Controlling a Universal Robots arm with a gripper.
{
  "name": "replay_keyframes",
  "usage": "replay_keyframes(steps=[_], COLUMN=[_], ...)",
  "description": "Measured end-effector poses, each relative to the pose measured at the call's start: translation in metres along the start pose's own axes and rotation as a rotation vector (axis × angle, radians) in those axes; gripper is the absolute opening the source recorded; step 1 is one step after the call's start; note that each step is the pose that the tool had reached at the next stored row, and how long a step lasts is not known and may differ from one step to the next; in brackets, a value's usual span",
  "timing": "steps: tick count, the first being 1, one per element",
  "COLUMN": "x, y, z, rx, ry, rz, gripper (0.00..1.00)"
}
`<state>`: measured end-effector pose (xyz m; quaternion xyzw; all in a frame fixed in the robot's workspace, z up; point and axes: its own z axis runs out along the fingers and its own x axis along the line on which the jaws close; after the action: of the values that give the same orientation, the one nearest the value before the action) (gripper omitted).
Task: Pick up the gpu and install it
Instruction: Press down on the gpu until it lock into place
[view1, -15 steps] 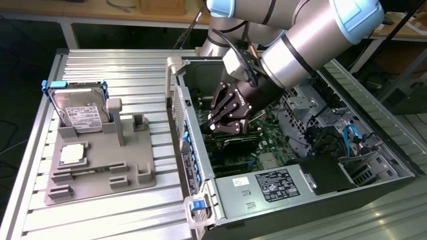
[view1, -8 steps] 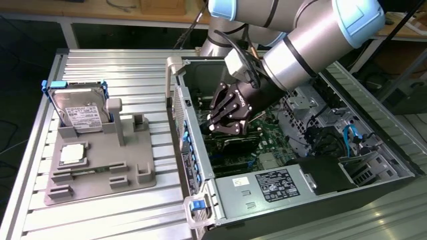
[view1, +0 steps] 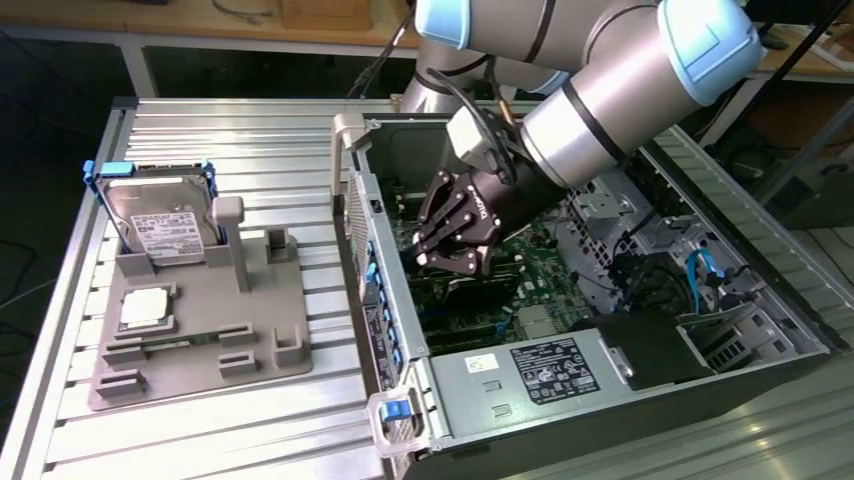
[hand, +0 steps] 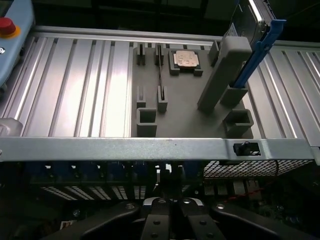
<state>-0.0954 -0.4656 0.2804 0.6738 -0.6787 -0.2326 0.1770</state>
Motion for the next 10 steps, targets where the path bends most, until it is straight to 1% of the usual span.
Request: replay_keyframes(steps=[10], x=[0.0001], y=[0.0004], z=[0.0009], rx=[-0.0004], ry=[-0.0001], rz=[0.0], gripper=[0.11])
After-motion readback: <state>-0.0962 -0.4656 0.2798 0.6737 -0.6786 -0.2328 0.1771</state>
